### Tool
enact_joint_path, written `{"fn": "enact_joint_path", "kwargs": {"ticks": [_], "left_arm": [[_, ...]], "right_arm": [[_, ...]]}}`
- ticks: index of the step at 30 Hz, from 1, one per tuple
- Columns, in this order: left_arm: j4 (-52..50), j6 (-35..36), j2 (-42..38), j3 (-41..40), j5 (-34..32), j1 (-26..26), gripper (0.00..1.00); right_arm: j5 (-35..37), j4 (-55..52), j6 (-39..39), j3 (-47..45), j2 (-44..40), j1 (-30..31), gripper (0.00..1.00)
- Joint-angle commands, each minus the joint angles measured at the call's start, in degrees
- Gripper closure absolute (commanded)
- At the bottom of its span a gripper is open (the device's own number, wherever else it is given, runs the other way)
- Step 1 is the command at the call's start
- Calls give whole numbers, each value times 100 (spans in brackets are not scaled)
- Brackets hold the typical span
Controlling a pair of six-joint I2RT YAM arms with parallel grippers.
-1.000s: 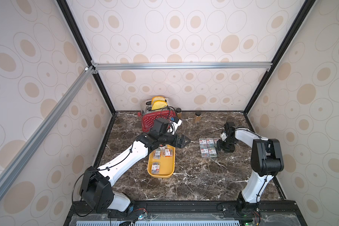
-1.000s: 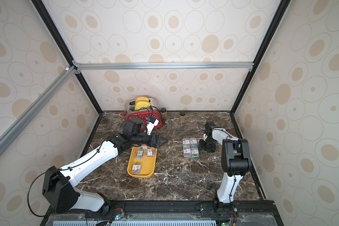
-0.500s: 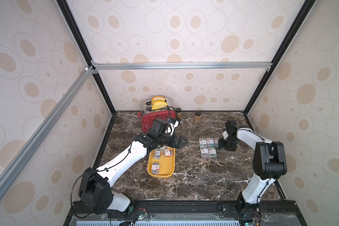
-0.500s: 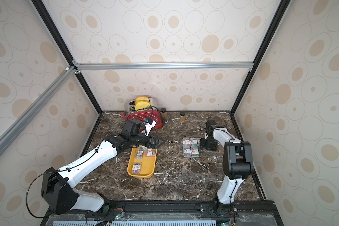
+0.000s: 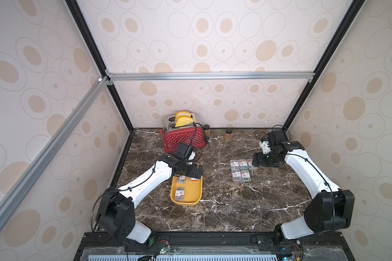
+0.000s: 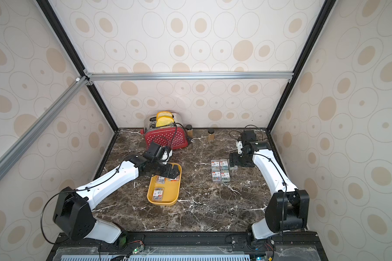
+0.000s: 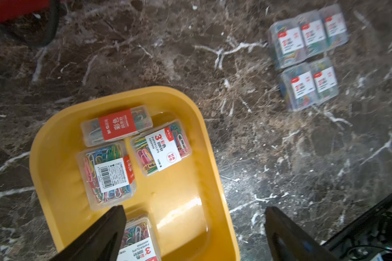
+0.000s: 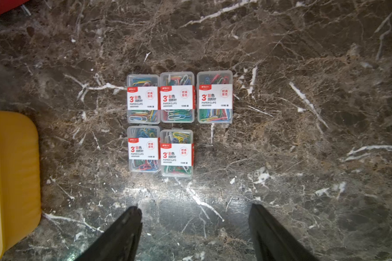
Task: Take the paper clips out of the storage box
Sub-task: Pick up the boxed paper clips from the storage box.
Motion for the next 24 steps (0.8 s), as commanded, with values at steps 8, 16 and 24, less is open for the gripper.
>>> {"fn": "enact_joint_path", "kwargs": {"ticks": [8,16,24], "left_arm": [[-185,88,999,615,-1259,331,1],[-2,-19,1718,1087,-1533,358,1],[109,-148,2009,1130,-1680,354,1]], "right_arm": [[-254,-231,-166,-246,-366,62,20],[-344,-213,-234,-188,-378,59,19],[-388,-183,-289,-139,-334,62,19]]}}
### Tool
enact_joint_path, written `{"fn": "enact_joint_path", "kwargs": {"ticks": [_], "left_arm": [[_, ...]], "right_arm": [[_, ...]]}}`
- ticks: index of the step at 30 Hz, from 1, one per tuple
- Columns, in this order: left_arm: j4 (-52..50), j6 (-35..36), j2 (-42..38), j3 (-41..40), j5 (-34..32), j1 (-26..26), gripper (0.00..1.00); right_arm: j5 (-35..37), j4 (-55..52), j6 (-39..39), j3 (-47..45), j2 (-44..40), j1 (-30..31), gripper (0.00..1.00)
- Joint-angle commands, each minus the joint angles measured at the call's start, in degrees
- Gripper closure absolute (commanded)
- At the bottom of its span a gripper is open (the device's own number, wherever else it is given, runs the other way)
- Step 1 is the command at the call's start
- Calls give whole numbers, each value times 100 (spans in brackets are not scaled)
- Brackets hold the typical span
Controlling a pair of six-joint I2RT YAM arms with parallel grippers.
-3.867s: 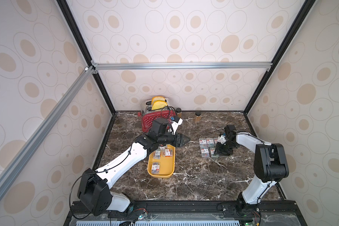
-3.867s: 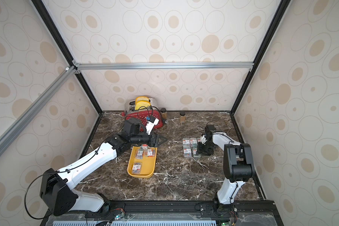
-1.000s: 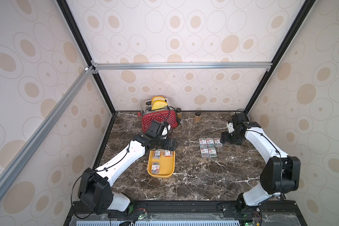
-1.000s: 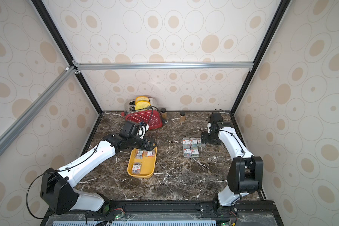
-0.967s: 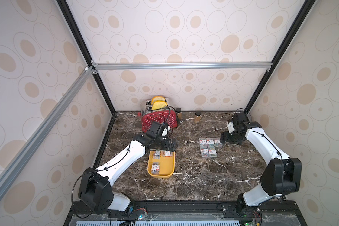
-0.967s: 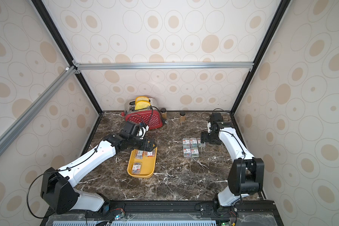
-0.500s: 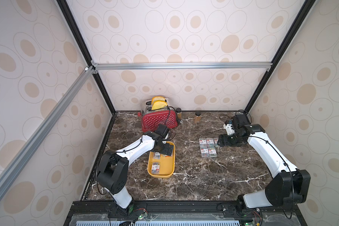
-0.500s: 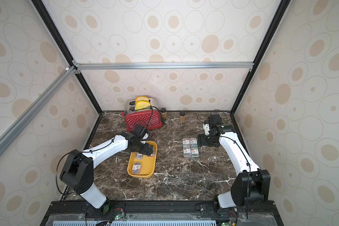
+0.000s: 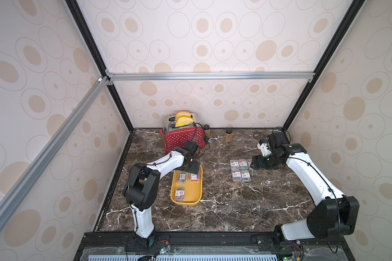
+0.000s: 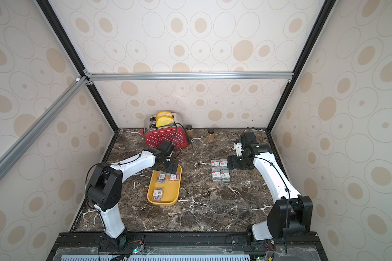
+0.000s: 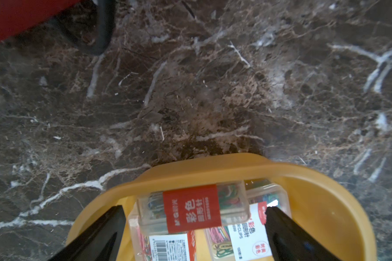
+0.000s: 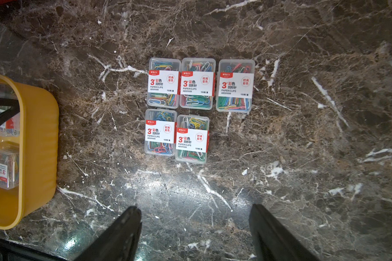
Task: Take the paper clips out of the storage box
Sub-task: Pick up the boxed paper clips from the storage box.
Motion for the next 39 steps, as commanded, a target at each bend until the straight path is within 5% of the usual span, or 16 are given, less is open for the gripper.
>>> {"fn": "enact_joint_path", "kwargs": {"ticks": [1,8,15,20,30,39], "left_arm": [[13,-117,79,227,-212,-3,1],[285,-104,314,316,-189,2,12],[311,-135,405,328,-60,4,38],[274,-79,82,298,-155,6,48],[-431,263,-897,720,207,-2,50],[-880,-140,-1312,978,1658,6,50]], "right_arm": [[-82,-60,-70,47,-70,14,19],[-152,-14,-70,68,-8,12,20],[-231,-3,-67,93,18,12,20],[-412,-6,-62,147,1,14,20],[-1063,136,-5,280,-157,91,20],[-2117,628,-16,205,-163,437,21]]}}
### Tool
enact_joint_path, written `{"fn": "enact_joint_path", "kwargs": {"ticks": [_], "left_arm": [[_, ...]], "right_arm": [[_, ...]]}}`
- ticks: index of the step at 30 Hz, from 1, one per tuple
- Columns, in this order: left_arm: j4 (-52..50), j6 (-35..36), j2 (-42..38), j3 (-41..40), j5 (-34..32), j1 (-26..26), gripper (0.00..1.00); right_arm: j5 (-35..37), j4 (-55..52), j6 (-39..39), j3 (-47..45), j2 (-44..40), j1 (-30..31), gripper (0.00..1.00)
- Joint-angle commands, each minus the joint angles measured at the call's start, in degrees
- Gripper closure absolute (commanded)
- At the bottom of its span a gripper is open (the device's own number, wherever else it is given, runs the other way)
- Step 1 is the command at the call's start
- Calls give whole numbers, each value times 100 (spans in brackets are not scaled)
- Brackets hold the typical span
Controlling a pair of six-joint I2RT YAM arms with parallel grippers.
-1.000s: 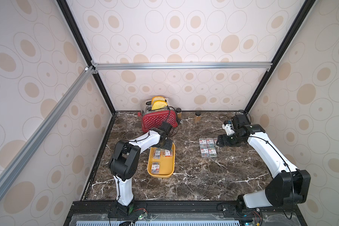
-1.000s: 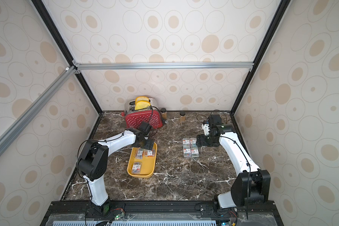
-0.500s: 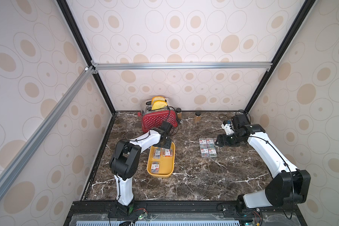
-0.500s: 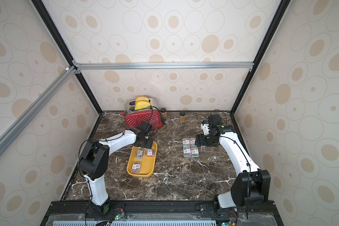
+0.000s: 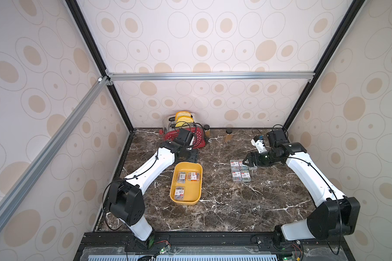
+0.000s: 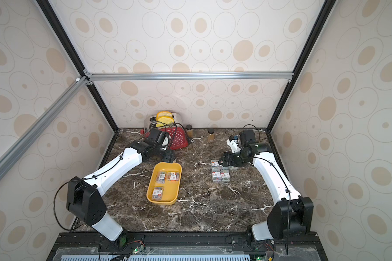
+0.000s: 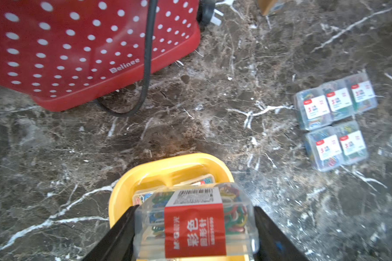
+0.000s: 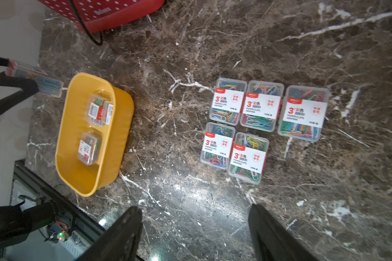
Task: Take the paper clips out of the storage box
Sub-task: Pick up the boxed paper clips from the storage box.
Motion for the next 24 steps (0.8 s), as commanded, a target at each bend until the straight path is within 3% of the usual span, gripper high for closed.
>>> {"fn": "enact_joint_path", "kwargs": {"ticks": [1,5,11,24], "left_arm": [[-407,-224,-15,299,887,6,50],[-449,-486,-144,326,1601,6,50],[-305,-1111,-333,250,2498,6,50],[384,-1943,-639,-154,3378,-53,50]], "right_arm": [[-563,351,-156,-8,-183,364,21],[-649,1310,-434,-615,-488,872,22],[-755,3201,-255,-1606,-936,1227,22],[-770,3719,-394,-1242,-363,2116,22]]}}
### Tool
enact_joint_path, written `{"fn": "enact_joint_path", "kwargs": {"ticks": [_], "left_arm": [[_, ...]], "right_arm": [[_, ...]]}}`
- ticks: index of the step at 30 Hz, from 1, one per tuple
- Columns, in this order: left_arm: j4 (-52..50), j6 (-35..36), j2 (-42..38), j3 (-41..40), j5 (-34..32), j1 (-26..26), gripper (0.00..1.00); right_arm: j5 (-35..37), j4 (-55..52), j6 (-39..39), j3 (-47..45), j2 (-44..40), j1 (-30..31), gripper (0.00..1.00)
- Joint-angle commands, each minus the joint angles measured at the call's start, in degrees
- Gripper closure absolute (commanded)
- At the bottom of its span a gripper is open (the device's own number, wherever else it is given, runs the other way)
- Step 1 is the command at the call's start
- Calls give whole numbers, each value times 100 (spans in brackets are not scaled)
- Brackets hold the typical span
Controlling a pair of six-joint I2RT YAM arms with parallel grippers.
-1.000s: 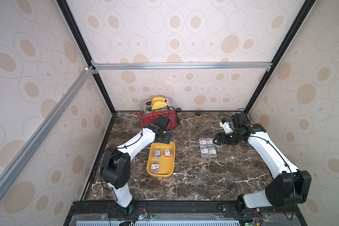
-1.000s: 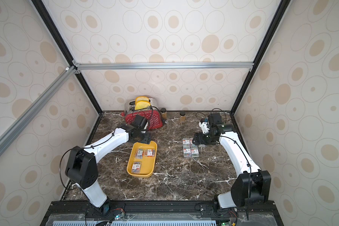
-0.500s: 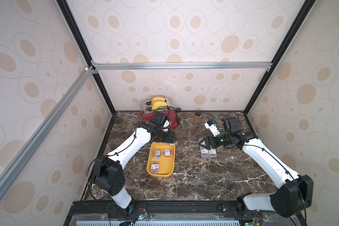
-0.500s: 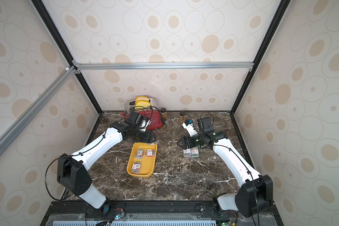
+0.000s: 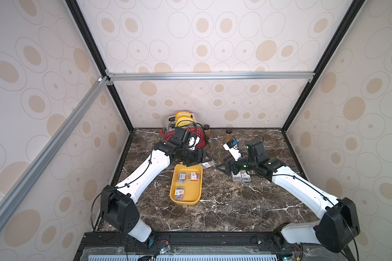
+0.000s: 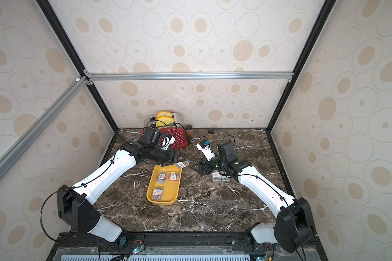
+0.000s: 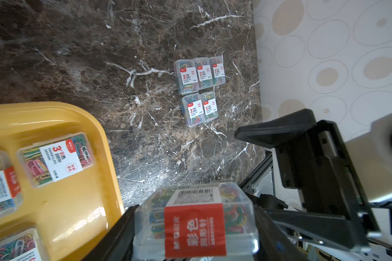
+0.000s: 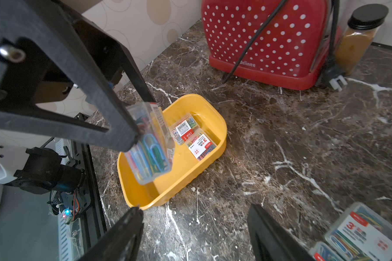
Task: Take the paper clips out of the storage box
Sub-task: Pick up the boxed paper clips from the storage box.
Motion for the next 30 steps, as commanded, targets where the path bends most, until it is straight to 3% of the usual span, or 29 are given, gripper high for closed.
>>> {"fn": "enact_joint_path", "kwargs": {"ticks": [1,9,23,25,30], "left_arm": [[323,-304,-128,-83,357,-23,50],[588,-420,-122,-207,567,-89,50],[754,-474,-94,-205,698,-113,47],[806,-465,-110,-224,694,-114,42],[1158,-491,-290,-292,559,-119,23]], "right_arm": [[-36,186,-107,253,81,169,22],[59,213,-162,462,286,355,25],[92,69,-226,744,445,384,73],[120,62,-202,740,395,384,78],[182,20,-37,737,253,379,80]]}}
